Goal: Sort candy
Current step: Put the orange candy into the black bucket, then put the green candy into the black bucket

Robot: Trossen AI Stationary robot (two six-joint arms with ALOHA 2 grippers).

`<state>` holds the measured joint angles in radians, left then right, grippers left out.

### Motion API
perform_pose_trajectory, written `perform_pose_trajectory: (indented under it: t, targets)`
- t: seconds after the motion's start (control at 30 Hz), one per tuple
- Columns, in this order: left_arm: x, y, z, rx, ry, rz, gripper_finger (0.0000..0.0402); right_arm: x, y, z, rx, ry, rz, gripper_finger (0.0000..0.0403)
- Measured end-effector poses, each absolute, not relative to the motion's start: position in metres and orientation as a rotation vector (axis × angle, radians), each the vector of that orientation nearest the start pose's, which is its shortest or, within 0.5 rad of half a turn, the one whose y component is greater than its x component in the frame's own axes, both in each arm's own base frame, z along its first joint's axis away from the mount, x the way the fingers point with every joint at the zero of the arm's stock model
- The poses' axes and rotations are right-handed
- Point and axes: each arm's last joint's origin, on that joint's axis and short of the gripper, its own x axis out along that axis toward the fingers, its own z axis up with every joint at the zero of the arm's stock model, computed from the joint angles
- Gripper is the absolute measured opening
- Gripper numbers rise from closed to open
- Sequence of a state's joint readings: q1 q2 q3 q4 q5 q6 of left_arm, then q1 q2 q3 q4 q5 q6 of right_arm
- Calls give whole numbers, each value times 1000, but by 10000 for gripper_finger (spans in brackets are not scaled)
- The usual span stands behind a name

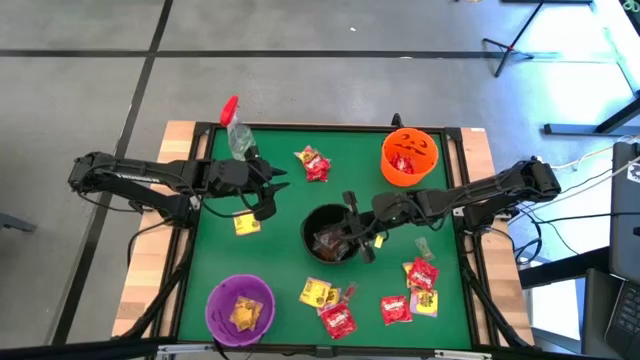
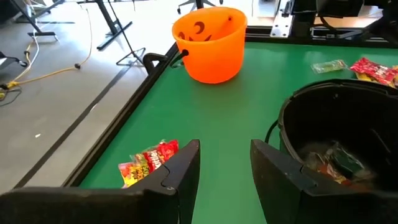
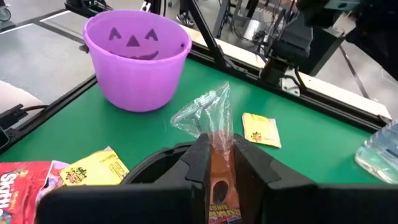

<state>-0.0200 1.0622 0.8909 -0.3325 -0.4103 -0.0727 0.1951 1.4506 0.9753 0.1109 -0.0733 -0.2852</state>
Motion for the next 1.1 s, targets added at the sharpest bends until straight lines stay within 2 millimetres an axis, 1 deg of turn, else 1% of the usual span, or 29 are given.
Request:
perform_pose_trajectory:
  t: [0.2,0.43,0.5,0.6,0.8,0.87,0.97,1.1]
  targets:
    - [226,7,306,33,479,401,131,317,65,272,-293,322,312,49]
    - [227,8,306,19,473,430,131,316,65,268,-275,372,324,49]
    - [227,8,305,21,476,433,131,315,65,267,-273,375,323,55]
    - [229,8,304,18,479,435,131,315,65,267,-262,382,321,78]
    - [234,8,298,24,509,434,131,314,63,265,-275,420,260,146]
    - [237,8,295,27,520,434,131,310,61,265,-284,469,243,163]
    - [240,7,291,31,538,433,131,300,58,268,-292,548,214,179]
    - [243,7,287,36,557,433,131,275,52,278,-233,657,167,183]
